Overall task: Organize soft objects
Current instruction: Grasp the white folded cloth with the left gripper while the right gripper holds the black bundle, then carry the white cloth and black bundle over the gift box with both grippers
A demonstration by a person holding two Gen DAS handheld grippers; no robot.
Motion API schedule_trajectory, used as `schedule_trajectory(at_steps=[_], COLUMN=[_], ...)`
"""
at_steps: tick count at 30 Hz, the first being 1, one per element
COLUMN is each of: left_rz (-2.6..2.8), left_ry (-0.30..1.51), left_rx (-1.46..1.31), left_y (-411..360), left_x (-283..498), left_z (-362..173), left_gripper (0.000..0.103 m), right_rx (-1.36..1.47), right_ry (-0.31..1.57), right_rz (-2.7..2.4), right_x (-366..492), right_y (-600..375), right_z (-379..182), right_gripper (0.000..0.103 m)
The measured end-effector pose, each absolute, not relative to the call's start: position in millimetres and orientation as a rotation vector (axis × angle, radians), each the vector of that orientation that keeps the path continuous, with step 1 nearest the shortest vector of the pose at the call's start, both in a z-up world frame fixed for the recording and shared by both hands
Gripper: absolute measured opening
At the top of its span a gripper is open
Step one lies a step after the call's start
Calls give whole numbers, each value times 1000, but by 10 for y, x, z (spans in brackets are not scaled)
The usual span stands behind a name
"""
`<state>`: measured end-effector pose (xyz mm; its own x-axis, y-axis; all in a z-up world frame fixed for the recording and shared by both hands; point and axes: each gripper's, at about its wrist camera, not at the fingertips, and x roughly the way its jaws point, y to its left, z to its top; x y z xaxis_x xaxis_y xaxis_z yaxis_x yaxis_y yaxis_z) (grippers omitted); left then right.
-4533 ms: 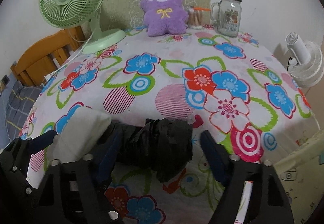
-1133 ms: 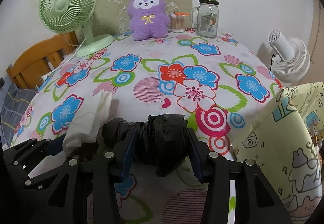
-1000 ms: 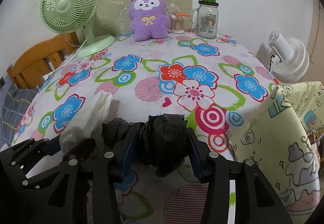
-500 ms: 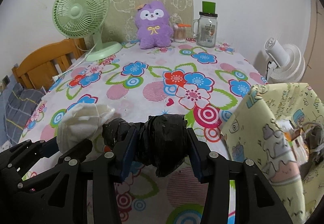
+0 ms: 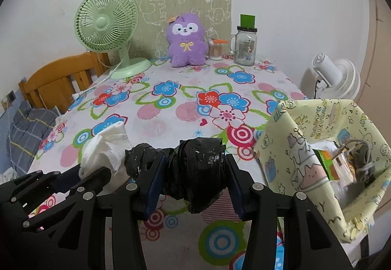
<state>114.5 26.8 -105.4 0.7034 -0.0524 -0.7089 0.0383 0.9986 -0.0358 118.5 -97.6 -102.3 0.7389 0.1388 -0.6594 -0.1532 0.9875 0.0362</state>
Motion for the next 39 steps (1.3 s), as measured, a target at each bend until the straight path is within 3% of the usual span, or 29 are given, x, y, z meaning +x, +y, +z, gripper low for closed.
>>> schedule_trajectory(at_steps=[39], left_rz=[-76], left_ry=[659], left_rx=[20], left_y=[-191], left_x=[812], left_z=[-362], left_gripper=[15], right_rx=[17], right_ry=[584], right_rz=[126], right_x=[790], right_y=[-1475], right_z=[-276], right_gripper=[52])
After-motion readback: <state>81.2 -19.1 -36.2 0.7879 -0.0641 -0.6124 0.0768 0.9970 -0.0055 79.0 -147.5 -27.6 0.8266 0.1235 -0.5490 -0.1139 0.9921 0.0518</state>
